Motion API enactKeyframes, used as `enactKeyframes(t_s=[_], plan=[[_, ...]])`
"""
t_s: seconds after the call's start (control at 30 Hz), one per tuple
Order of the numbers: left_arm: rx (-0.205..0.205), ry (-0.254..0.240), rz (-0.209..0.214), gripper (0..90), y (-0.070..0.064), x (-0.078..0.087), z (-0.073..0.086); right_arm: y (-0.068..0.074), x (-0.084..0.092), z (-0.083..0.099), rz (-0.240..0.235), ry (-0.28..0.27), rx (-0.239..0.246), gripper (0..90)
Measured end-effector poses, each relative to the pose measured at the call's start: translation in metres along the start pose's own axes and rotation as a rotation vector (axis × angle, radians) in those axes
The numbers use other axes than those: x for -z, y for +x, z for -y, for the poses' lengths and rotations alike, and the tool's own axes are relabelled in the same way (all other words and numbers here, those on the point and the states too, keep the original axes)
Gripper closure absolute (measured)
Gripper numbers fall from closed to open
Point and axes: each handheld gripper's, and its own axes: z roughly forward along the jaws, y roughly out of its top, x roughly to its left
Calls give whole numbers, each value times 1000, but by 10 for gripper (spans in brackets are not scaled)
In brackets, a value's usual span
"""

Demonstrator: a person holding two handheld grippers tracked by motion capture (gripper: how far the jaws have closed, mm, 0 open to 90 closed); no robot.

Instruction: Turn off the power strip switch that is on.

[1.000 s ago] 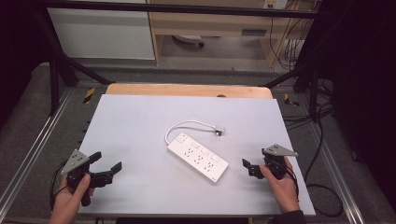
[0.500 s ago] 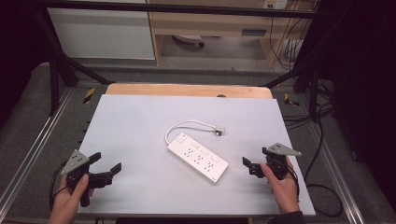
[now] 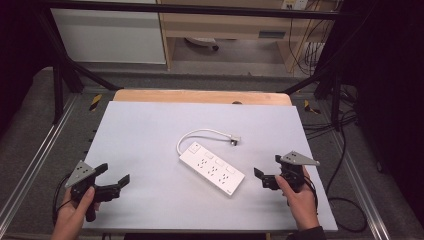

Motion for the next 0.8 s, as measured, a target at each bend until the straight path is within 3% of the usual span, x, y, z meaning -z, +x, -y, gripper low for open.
enactKeyframes(t_s=[0.47,0.8], plan=[[-3,6,0,58,-1,-1,1,18,-16,-30,-39,14,35,47],[-5,12,3,58,-2,-3,1,22,-23,-51,-46,-9,40,109]])
